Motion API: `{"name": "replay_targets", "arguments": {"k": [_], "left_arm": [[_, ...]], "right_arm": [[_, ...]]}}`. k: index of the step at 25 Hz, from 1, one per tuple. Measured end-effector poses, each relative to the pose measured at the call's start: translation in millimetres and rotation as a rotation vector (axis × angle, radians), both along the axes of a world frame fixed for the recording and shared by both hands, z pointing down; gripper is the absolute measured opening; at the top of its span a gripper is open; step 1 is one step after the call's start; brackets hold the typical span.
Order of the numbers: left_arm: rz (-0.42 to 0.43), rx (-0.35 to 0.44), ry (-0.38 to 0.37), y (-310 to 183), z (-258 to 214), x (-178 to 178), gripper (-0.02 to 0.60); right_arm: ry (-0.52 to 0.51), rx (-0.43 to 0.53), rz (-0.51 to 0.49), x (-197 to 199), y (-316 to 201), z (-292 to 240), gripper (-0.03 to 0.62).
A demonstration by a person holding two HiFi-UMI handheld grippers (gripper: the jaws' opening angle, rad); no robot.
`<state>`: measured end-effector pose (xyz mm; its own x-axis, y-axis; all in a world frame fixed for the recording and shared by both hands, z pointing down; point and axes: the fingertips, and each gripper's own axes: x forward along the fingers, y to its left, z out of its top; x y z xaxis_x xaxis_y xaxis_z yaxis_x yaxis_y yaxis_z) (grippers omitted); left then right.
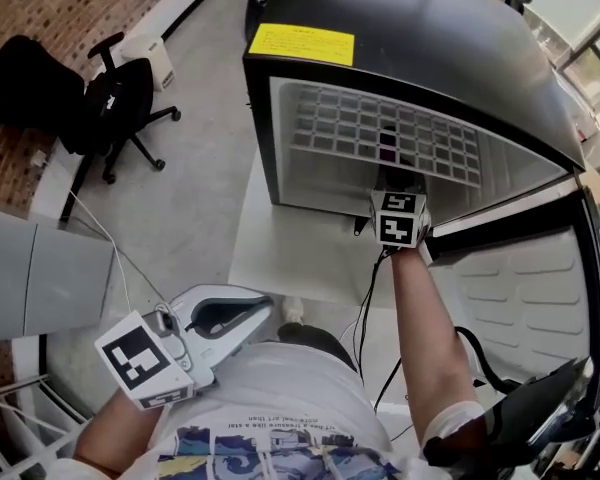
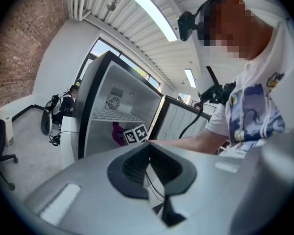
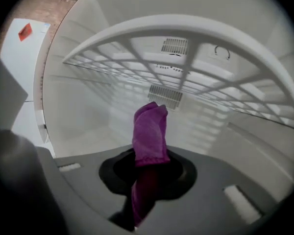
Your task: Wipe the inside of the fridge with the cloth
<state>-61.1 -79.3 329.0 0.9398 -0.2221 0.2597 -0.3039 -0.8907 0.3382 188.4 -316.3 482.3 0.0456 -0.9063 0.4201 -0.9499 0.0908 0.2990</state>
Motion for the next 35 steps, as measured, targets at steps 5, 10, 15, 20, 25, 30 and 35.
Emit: {"name": "replay_targets", "arguments": {"k": [5, 10, 15, 20, 25, 30, 35], "left_arm": [[0.049, 0.001, 0.006, -1.9, 0.2, 17.8, 0.005], [0.062, 0.004, -0.001, -5.7, 1.8, 26.3, 0.006], [0.039, 0.001, -0.015, -13.9, 3.1, 23.2, 0.006], [0.017, -0.013, -0.024, -19.4, 6.3, 18.8, 0.006], [-0.002, -0.016, -0.029, -22.7, 7.5, 17.8, 0.006], [-0.017, -0.022, -0.033, -23.3, 9.4, 11.7, 0.006], [-0.044, -0.029, -0.038, -22.3, 10.3, 3.3, 0.006]], "right_arm": [[0.028, -0.036, 0.169, 63.0, 14.4, 6.4, 0.054], [0.062, -0.109, 0.225, 85.1, 16.2, 28.0, 0.054], [0.076, -0.163, 0.208, 81.0, 11.5, 49.5, 0.054], [0.008, -0.178, 0.182, 64.9, 5.2, 61.5, 0.054], [-0.030, -0.192, 0.145, 49.0, -0.4, 69.6, 0.054], [-0.047, -0.201, 0.088, 21.3, -7.0, 73.9, 0.054], [-0.043, -0.211, 0.021, -8.8, -14.3, 75.2, 0.054]]}}
